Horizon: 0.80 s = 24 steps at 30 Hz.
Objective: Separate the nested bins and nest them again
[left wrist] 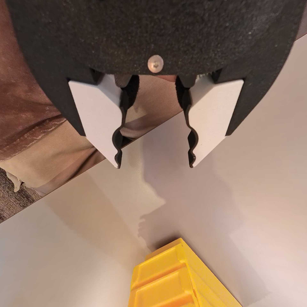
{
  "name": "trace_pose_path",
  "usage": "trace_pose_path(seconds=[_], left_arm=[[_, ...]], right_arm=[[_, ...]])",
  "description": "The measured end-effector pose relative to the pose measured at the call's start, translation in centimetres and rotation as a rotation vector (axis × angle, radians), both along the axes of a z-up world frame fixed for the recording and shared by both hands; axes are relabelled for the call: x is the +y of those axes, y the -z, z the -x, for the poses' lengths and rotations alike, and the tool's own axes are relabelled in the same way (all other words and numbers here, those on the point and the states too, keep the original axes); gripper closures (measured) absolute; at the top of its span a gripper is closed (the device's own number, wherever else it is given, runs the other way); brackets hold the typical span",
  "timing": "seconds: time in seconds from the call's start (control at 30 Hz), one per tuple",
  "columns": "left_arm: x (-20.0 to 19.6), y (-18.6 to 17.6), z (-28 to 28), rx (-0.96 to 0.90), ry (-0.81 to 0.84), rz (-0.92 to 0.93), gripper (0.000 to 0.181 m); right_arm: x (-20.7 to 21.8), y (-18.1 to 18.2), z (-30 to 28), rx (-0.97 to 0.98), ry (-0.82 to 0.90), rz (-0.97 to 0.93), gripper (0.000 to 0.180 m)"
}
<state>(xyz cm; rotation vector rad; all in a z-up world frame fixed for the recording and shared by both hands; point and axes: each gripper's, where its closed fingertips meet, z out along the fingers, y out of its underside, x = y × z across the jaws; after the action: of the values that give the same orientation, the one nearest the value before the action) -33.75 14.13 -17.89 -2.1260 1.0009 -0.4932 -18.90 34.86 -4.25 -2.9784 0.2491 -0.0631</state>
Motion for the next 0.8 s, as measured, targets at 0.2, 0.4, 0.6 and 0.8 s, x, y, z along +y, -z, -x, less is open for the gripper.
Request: trace_pose_path(seconds=[0.2, 0.4, 0.6, 0.8], left_arm=[[0.0, 0.0, -0.1, 0.000, 0.002, 0.002, 0.102], [-0.1, 0.1, 0.1, 0.006, 0.002, -0.001, 0.102], [0.1, 0.2, 0.2, 0.006, -0.001, 0.009, 0.102], [0.2, 0.2, 0.3, -0.003, -0.006, 0.016, 0.102]], right_arm=[[-1.1, 1.1, 0.1, 0.007, -0.003, 0.062, 0.075], [0.7, 1.4, -0.4, 0.020, 0.041, -0.026, 0.070], [1.7, 2.7, -0.4, 0.021, 0.017, 0.022, 0.055], [2.3, 2.5, -0.8, 0.020, 0.015, 0.029, 0.080]])
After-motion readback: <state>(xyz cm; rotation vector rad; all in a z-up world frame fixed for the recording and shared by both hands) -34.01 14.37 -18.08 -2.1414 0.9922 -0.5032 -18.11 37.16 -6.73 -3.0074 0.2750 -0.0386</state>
